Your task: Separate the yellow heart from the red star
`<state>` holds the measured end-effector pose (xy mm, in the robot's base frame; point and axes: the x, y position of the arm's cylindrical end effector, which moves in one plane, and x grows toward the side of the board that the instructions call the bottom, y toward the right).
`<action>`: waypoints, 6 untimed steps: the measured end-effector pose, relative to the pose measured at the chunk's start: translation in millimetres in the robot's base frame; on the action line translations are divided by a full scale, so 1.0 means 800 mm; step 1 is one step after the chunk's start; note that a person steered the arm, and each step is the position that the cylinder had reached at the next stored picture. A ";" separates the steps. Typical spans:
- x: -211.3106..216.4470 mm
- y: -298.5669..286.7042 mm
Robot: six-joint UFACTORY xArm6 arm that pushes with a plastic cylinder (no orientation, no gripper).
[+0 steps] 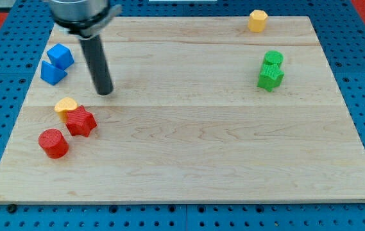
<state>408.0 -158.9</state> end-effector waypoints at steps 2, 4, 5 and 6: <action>0.052 -0.120; 0.132 -0.128; 0.098 -0.085; 0.075 -0.044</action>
<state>467.9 -193.8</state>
